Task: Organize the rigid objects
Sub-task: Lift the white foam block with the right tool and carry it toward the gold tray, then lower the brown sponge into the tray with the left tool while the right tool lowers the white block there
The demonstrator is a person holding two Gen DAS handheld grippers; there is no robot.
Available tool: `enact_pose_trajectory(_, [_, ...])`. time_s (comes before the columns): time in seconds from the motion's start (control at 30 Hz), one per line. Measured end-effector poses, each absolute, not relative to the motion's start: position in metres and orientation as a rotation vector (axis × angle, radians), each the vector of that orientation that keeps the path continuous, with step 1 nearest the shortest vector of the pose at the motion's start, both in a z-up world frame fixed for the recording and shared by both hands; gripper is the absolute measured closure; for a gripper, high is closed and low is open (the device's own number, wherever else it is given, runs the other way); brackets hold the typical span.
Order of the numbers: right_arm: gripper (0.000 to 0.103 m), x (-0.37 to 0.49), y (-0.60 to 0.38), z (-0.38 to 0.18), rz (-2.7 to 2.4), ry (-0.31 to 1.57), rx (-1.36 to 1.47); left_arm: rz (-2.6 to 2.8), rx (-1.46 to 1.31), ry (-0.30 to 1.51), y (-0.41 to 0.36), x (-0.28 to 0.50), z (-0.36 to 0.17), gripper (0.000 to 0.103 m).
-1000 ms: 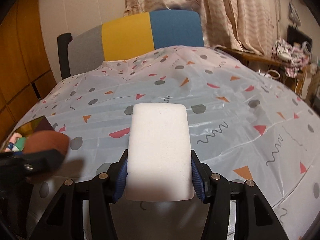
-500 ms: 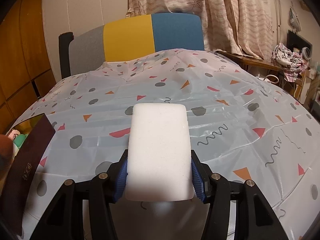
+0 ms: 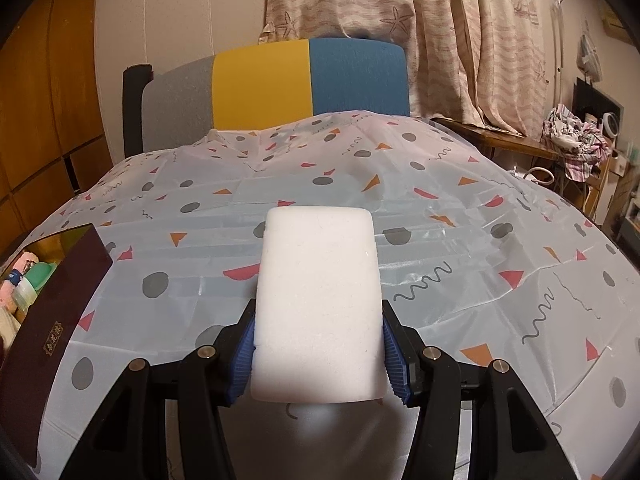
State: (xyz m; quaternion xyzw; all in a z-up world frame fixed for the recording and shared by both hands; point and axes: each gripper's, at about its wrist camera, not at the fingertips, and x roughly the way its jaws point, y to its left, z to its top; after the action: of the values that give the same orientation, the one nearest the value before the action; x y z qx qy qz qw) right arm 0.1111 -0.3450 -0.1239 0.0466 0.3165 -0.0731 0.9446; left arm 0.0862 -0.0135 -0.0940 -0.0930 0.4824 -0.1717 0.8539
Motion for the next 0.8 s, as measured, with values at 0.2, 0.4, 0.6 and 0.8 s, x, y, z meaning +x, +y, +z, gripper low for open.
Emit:
enact_pose_trajectory(0.2, [0.047,0.106,-0.339,-0.115,-0.145,0.641,0.075,-0.344,-0.205,1.036,-0.007,0.081,-0.103,0.054])
enact_pose_trajectory(0.4, [0.047,0.094,-0.318,-0.098,-0.094,0.623,0.091,-0.372,-0.211,1.051,-0.004,0.074,-0.11,0.051])
enact_pose_trajectory(0.6, [0.047,0.079,-0.289,-0.071,-0.01,0.579,0.14,-0.384,-0.186,1.002,-0.005,0.068,-0.101,0.033])
enact_pose_trajectory(0.8, [0.047,0.067,-0.257,-0.054,0.075,0.572,0.173,-0.373,-0.204,0.973,0.006,0.063,-0.095,0.034])
